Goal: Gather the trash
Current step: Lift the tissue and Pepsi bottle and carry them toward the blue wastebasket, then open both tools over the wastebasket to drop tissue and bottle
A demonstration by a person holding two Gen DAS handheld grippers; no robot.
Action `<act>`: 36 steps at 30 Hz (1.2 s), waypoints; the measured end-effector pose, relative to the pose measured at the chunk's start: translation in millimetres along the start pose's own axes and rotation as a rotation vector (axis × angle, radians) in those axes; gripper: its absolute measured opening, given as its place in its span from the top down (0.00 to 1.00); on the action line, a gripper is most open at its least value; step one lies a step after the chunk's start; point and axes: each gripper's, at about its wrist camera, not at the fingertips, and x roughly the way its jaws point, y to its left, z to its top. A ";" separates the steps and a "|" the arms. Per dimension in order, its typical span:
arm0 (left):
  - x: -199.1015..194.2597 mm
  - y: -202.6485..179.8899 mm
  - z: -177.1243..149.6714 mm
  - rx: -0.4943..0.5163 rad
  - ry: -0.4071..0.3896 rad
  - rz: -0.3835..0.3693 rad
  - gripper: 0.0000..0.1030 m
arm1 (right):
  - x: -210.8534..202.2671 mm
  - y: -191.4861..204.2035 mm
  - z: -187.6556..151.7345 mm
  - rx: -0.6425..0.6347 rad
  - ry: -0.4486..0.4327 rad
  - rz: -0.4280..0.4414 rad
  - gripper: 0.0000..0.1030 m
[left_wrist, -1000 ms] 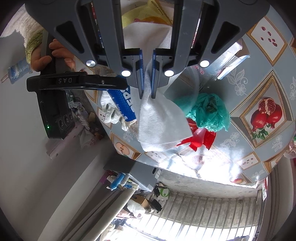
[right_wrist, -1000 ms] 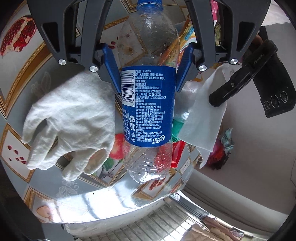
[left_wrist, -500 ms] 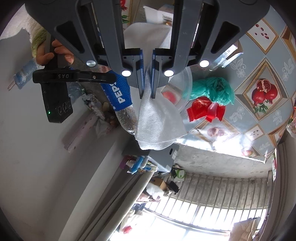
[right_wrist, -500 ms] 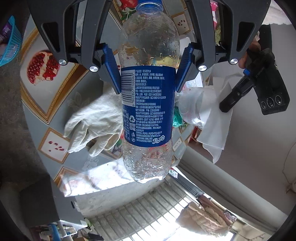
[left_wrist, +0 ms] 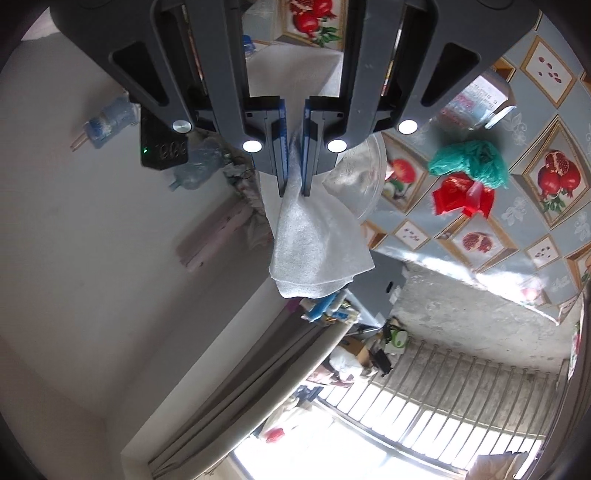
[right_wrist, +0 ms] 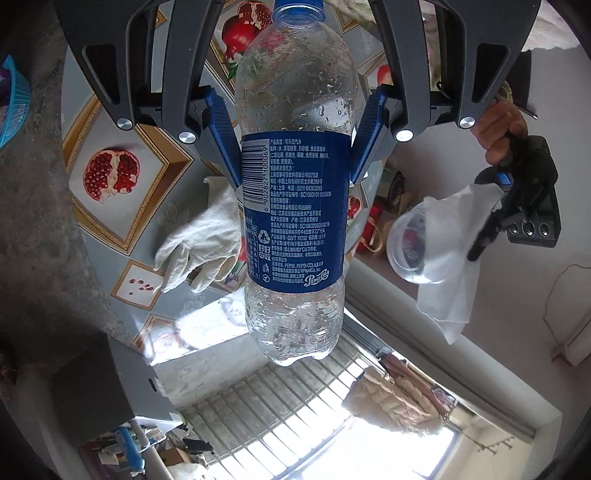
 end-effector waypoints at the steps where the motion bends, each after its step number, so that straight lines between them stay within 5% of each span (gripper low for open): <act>1: -1.9 -5.0 2.3 0.006 -0.004 -0.014 0.96 | -3.9 -0.6 -1.5 0.001 -0.009 -0.001 0.45; 8: 1.7 -33.1 4.0 0.052 0.004 -0.048 0.96 | -32.1 -16.8 -14.3 0.049 -0.080 0.000 0.45; 13: 49.4 -45.3 -23.0 0.080 0.112 -0.027 0.96 | -49.3 -49.7 -34.3 0.149 -0.129 0.008 0.45; 18: 143.6 -77.1 -66.3 0.121 0.323 -0.080 0.96 | -87.6 -105.7 -68.4 0.303 -0.212 -0.052 0.45; 26: 313.5 -176.4 -149.7 0.255 0.680 -0.168 0.96 | -179.6 -238.8 -145.5 0.708 -0.386 -0.271 0.45; 31: 422.1 -232.7 -225.3 0.375 0.890 -0.149 0.96 | -188.0 -328.2 -190.7 1.009 -0.436 -0.255 0.44; 36: 509.6 -260.0 -285.8 0.429 1.019 -0.147 0.93 | -178.3 -418.8 -208.1 1.206 -0.424 -0.188 0.42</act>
